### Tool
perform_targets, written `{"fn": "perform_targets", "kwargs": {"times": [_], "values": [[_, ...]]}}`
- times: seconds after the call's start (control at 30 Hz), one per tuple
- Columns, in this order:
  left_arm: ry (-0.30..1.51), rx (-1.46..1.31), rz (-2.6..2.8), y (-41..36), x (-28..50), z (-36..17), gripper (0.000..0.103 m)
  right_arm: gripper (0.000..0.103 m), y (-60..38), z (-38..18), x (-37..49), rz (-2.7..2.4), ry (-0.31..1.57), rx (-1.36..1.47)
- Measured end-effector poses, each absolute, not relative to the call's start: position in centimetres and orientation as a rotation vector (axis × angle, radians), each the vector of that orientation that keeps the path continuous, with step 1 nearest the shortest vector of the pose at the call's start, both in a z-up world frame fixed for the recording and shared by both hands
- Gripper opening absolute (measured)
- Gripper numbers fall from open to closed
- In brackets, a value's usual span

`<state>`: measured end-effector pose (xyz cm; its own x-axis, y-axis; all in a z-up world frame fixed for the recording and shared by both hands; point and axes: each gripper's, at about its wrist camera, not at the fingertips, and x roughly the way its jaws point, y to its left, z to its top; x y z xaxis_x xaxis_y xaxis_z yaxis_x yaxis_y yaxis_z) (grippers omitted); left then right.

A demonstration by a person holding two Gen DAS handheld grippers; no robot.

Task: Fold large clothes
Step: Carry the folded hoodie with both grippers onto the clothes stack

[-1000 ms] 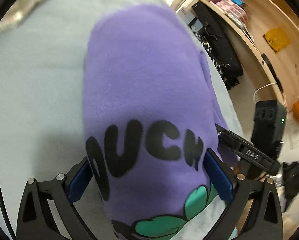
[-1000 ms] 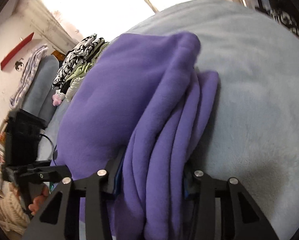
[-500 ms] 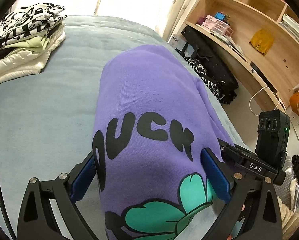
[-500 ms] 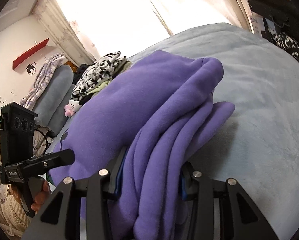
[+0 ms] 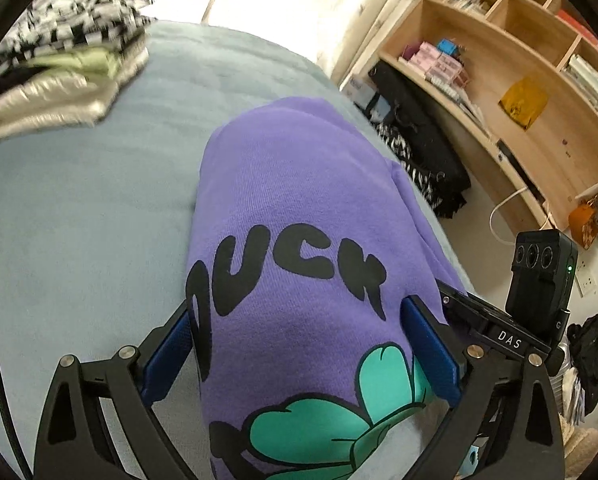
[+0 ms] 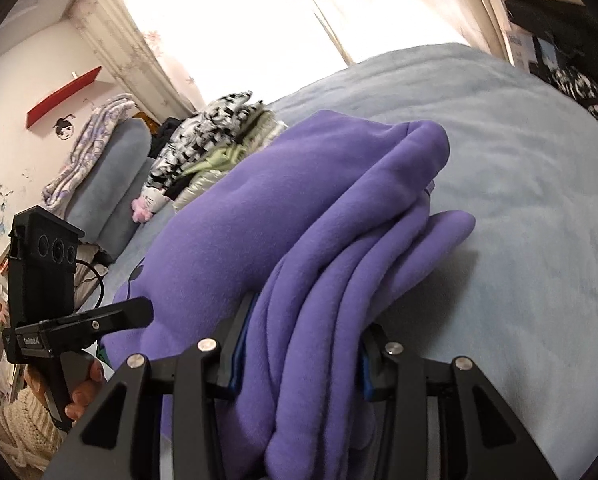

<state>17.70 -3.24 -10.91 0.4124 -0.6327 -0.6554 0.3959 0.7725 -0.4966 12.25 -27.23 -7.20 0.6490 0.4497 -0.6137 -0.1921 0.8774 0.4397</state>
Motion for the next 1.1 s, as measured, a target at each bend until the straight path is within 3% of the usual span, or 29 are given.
{"fn": "perform_targets", "kwargs": {"times": [0.33, 0.67, 0.9, 0.97, 1.03, 1.1], "values": [[0.766, -0.291, -0.547, 6.8, 22.8, -1.2, 0.098, 0.041, -17.7, 1.6, 20.4, 0.527, 0.641, 0.246], [0.617, -0.259, -0.410, 20.8, 39.7, 7.0, 0.098, 0.041, -3.5, 8.5, 40.4, 0.649, 0.527, 0.260], [0.597, -0.278, -0.351, 28.0, 52.6, 5.0, 0.098, 0.041, 3.0, 6.5, 53.2, 0.654, 0.524, 0.280], [0.618, -0.286, -0.321, 29.0, 55.2, 3.1, 0.095, 0.041, 3.4, 3.7, 56.2, 0.631, 0.576, 0.323], [0.652, -0.243, -0.273, 29.3, 57.4, 0.4, 0.083, 0.042, 3.6, 1.0, 58.5, 0.594, 0.650, 0.358], [0.707, -0.257, -0.288, 29.2, 58.9, -2.5, 0.087, 0.043, 3.5, -2.7, 59.9, 0.549, 0.738, 0.376]]}}
